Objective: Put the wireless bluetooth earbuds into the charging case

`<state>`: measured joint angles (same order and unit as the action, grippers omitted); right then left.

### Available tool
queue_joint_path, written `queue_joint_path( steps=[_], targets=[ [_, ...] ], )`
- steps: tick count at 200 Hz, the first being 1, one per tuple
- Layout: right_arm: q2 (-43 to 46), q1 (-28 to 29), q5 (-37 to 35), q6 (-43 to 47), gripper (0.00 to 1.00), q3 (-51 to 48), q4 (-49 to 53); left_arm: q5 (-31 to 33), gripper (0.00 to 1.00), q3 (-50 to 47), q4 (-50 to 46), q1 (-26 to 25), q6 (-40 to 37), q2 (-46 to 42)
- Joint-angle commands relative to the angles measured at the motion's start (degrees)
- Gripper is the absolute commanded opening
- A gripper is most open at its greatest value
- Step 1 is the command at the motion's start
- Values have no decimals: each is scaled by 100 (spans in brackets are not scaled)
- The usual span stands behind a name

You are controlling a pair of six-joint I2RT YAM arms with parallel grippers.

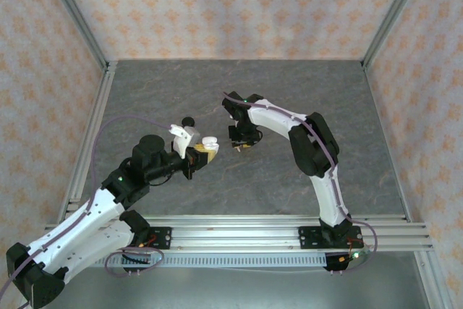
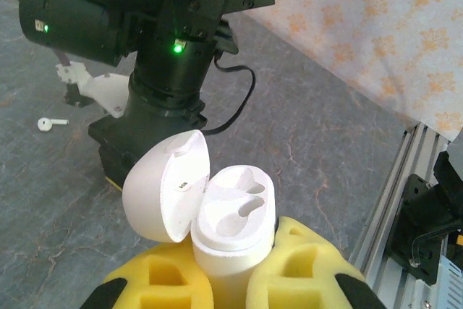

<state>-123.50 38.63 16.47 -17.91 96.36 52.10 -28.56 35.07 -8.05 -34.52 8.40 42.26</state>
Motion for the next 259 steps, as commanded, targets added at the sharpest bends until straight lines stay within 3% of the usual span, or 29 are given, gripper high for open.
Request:
queue_joint_path(
  steps=[1, 87, 131, 161, 207, 259],
  targets=[
    [-187, 63, -214, 112, 28, 138, 180, -150, 0, -47, 319, -37, -193, -73],
    [-347, 110, -298, 182, 27, 225, 226, -149, 0, 1, 217, -37, -242, -7],
    [-268, 111, -285, 202, 17, 248, 231, -176, 0, 33, 250, -37, -268, 94],
    [-57, 96, -214, 145, 16, 143, 158, -211, 0, 68, 268, -37, -300, 183],
    [-13, 52, -74, 80, 32, 210, 253, -265, 0, 96, 273, -37, -312, 265],
    [-110, 49, -65, 90, 33, 473, 350, -238, 0, 88, 173, -46, -304, 171]
  ],
)
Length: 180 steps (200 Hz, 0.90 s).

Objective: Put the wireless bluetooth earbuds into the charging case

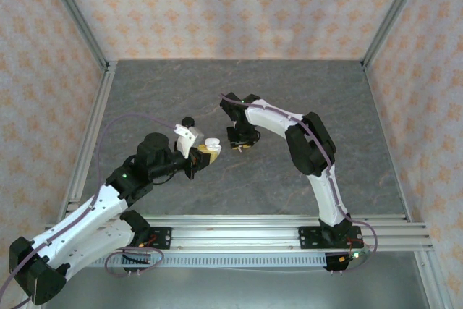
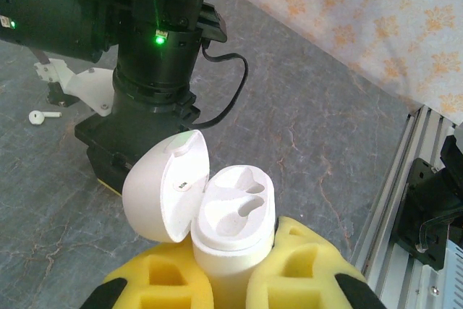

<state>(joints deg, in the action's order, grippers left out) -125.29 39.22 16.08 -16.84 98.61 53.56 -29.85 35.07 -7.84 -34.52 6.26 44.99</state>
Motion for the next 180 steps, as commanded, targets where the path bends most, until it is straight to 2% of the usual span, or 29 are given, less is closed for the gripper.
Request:
queue_joint_path(
  steps=[1, 180],
  targets=[
    [64, -11, -26, -19, 33, 252, 205, -109, 0, 88, 151, -46, -90, -103],
    [-271, -13, -200, 90, 32, 71, 184, -68, 0, 52, 49, -53, -93, -191]
  ],
)
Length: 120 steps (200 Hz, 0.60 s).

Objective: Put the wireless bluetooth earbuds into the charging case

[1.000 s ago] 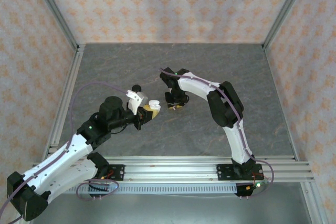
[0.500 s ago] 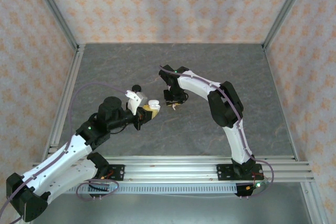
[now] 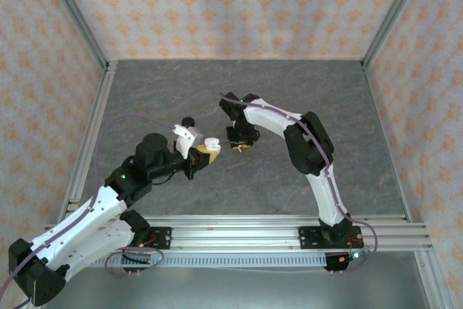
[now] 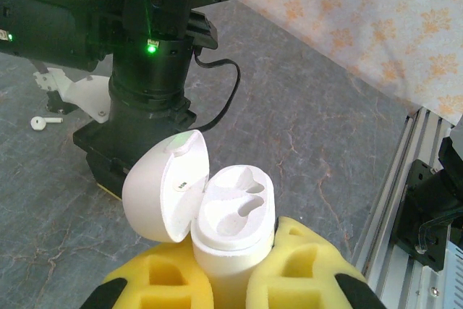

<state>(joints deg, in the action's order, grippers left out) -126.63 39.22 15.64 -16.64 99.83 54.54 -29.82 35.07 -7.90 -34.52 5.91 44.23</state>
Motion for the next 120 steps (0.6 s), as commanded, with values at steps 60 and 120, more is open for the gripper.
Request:
queue_joint_path(
  steps=[60, 120],
  targets=[
    [-352, -23, -140, 151, 23, 204, 161, -76, 0, 61, 56, -63, -28, -116],
    [-165, -88, 124, 59, 12, 65, 72, -70, 0, 43, 96, -89, 8, -90]
  ],
)
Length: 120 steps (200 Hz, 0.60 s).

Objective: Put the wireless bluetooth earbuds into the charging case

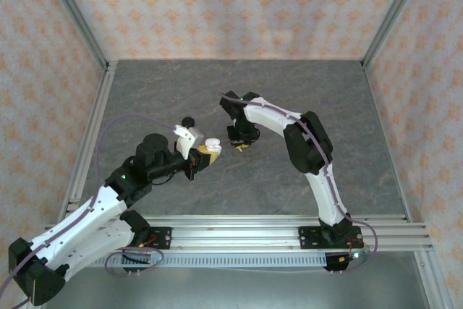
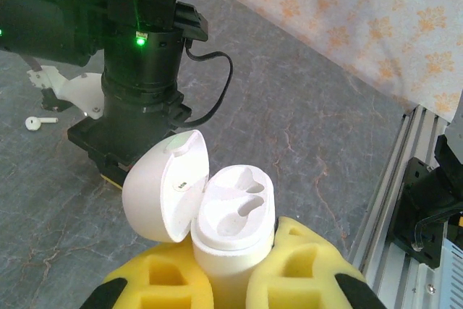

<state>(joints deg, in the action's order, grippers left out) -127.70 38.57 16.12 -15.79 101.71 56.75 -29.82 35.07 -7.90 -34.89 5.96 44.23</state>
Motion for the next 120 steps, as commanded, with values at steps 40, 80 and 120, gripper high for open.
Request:
queue_joint_path(
  steps=[40, 80, 120],
  targets=[
    [740, -110, 196, -235, 11, -627, -542, -42, 0, 159, 148, -61, -10, -22],
    [1758, -198, 205, -514, 11, -1145, -997, 60, 0, 475, 177, -70, -112, 98],
    [2645, -215, 89, -687, 12, -1329, -1248, 145, 0, 773, 394, -80, -201, 294]
  ],
)
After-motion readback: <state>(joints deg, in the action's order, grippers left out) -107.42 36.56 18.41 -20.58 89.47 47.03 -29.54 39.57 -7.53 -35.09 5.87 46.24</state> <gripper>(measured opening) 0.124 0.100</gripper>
